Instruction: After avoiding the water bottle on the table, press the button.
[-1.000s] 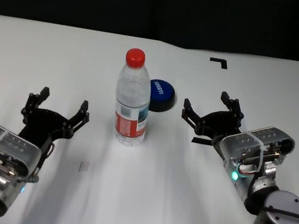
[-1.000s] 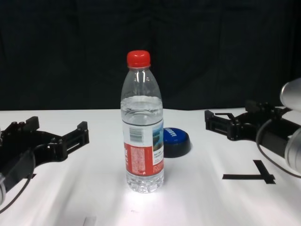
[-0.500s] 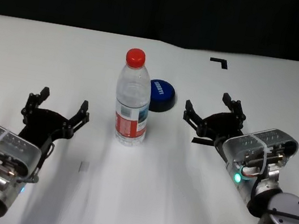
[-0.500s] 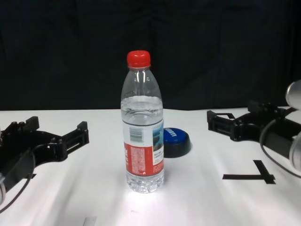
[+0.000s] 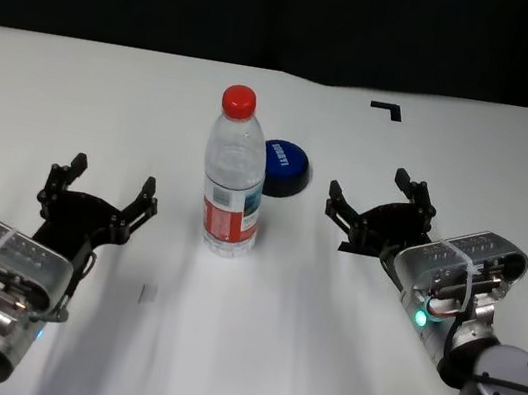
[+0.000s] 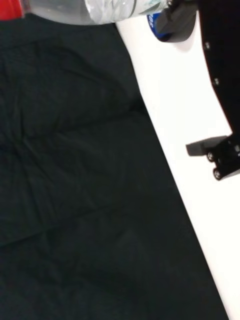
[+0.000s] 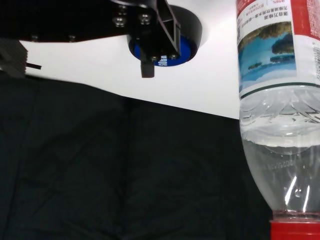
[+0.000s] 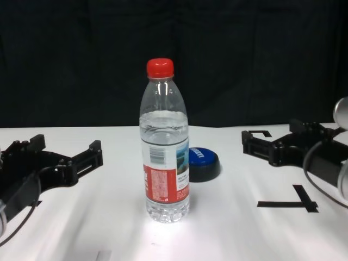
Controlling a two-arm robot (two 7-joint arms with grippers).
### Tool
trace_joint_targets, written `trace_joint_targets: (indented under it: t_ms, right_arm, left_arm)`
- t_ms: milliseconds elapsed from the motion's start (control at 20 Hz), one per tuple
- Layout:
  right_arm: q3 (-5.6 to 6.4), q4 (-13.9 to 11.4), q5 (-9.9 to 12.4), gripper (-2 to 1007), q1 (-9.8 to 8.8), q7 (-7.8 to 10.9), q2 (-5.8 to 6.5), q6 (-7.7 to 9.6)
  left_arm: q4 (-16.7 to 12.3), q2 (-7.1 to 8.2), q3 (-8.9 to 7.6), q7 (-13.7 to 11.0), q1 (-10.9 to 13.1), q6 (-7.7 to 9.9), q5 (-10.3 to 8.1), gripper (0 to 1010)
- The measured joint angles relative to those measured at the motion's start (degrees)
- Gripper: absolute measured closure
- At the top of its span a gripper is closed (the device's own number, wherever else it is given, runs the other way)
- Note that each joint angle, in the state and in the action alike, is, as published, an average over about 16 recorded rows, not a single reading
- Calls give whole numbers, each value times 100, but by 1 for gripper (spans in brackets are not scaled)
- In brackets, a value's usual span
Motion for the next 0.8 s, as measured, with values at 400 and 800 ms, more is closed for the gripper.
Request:
trace_joint_targets:
  t_ms: [400,800]
  right_arm:
    - [2,-57,-11,2,-84,-23,-12,29]
    - [-10,-140,-12,2,-184,-15,-11,73]
  left_arm:
    - [0,0,0,0,0,0,0,7]
    - [0,0,0,0,0,0,0,7]
